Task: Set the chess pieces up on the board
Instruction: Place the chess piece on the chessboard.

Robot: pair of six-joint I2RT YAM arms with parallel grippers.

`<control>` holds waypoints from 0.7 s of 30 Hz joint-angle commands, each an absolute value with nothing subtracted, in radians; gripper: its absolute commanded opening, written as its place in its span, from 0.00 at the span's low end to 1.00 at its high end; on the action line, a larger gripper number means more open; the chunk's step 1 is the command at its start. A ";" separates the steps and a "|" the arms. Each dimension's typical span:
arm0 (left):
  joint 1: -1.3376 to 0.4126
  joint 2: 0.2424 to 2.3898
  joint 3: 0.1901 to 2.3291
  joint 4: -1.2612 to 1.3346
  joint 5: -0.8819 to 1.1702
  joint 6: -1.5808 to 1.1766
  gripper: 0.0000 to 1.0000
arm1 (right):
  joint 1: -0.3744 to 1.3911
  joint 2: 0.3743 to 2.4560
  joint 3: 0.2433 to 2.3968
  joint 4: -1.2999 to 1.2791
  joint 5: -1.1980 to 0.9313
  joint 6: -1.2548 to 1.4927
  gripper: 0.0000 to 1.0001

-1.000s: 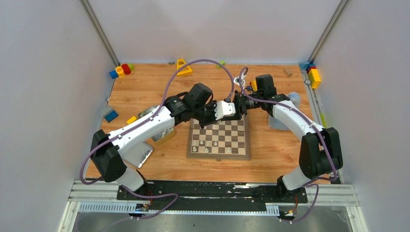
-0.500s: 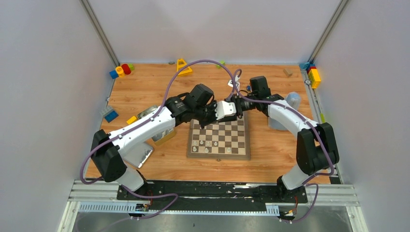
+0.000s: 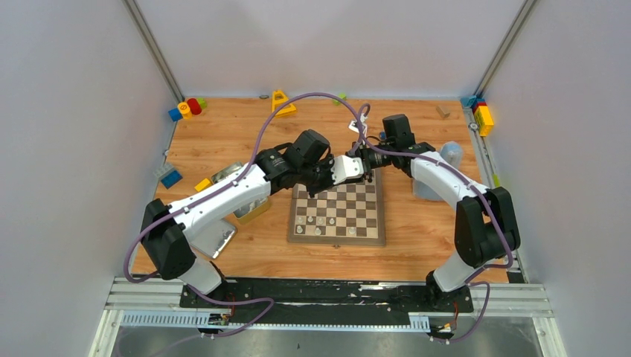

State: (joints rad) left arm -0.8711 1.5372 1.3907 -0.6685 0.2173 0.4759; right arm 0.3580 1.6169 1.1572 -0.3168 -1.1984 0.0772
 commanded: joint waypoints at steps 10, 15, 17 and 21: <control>-0.879 1.541 1.430 -0.640 0.181 0.453 0.18 | 0.366 1.631 1.185 -0.313 -1.228 0.058 0.48; -0.880 1.540 1.429 -0.638 0.178 0.451 0.18 | 0.368 1.648 1.175 -0.314 -1.239 0.054 0.48; -0.879 1.541 1.430 -0.638 0.177 0.450 0.18 | 0.371 1.649 1.174 -0.314 -1.243 0.054 0.46; -0.879 1.544 1.429 -0.635 0.176 0.449 0.18 | 0.374 1.653 1.175 -0.315 -1.256 0.051 0.40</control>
